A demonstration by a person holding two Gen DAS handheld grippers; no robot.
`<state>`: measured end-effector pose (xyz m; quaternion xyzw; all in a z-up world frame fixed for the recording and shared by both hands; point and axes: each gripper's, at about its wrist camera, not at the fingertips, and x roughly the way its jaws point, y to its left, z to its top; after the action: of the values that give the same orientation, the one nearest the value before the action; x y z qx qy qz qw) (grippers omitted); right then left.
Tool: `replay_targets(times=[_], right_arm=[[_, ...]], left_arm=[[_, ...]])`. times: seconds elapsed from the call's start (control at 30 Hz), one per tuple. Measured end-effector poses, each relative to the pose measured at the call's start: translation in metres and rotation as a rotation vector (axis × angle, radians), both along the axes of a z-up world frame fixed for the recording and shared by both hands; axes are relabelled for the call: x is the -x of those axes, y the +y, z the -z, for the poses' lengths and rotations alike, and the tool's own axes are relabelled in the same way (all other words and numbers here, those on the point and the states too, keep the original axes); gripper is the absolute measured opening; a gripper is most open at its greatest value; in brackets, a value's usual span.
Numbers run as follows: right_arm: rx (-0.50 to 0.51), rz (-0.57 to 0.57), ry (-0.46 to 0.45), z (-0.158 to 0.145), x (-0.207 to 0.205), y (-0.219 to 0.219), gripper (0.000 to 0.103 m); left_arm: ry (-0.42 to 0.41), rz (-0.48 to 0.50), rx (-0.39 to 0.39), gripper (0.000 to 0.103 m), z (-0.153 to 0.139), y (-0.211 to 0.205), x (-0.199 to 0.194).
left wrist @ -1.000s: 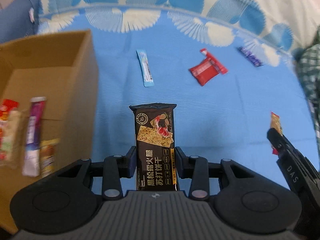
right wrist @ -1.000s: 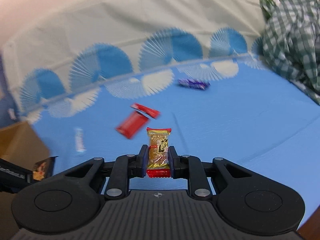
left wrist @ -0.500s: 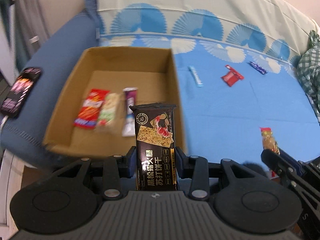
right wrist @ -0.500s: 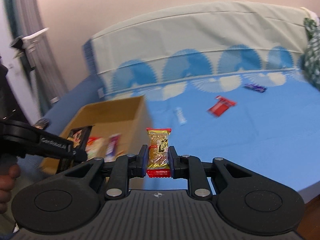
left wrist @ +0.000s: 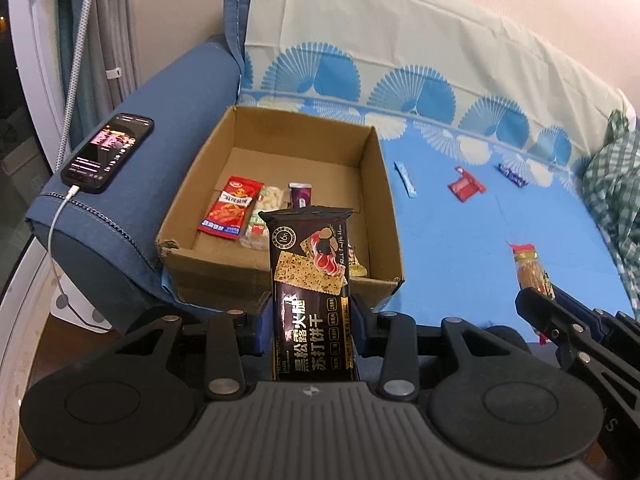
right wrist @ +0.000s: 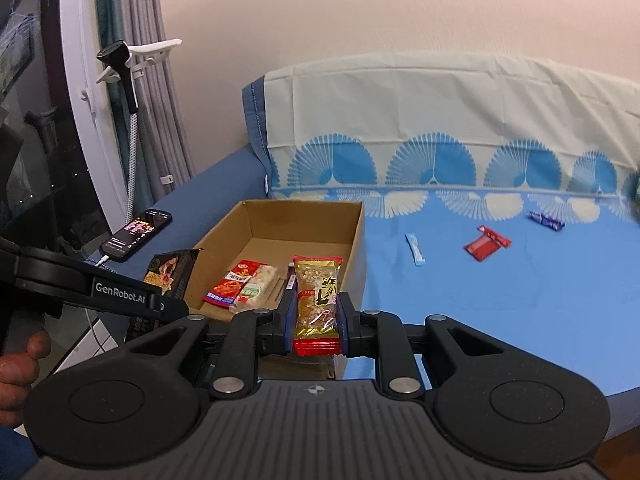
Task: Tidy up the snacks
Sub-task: 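Carry the dark cracker pack and yellow candy over the box with both tools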
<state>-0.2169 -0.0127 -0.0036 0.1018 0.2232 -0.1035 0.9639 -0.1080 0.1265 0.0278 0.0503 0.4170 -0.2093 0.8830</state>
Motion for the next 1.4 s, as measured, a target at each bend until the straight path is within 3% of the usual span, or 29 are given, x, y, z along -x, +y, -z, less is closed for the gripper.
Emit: replay_targets(times=[0.33,0.7,0.97,1.4], right_arm=[[0.045,-0.013,-0.003,-0.006,0.004,0.013,0.022],[0.031,-0.023,0.040,0.002,-0.010,0.009,0.022],[0.035,-0.026,0.089,0.011,-0.034,0.005,0.022],[0.035,-0.043,0.139,0.014,-0.093,-0.002,0.022]], left_arm=[[-0.006,-0.010,0.037,0.043,-0.005,0.013,0.002],[0.028,-0.014,0.008,0.043,0.004,0.010,-0.011],[0.042,-0.033,-0.037,0.043,0.013,0.011,-0.039],[0.047,-0.041,-0.024,0.043,0.009,0.002,-0.099]])
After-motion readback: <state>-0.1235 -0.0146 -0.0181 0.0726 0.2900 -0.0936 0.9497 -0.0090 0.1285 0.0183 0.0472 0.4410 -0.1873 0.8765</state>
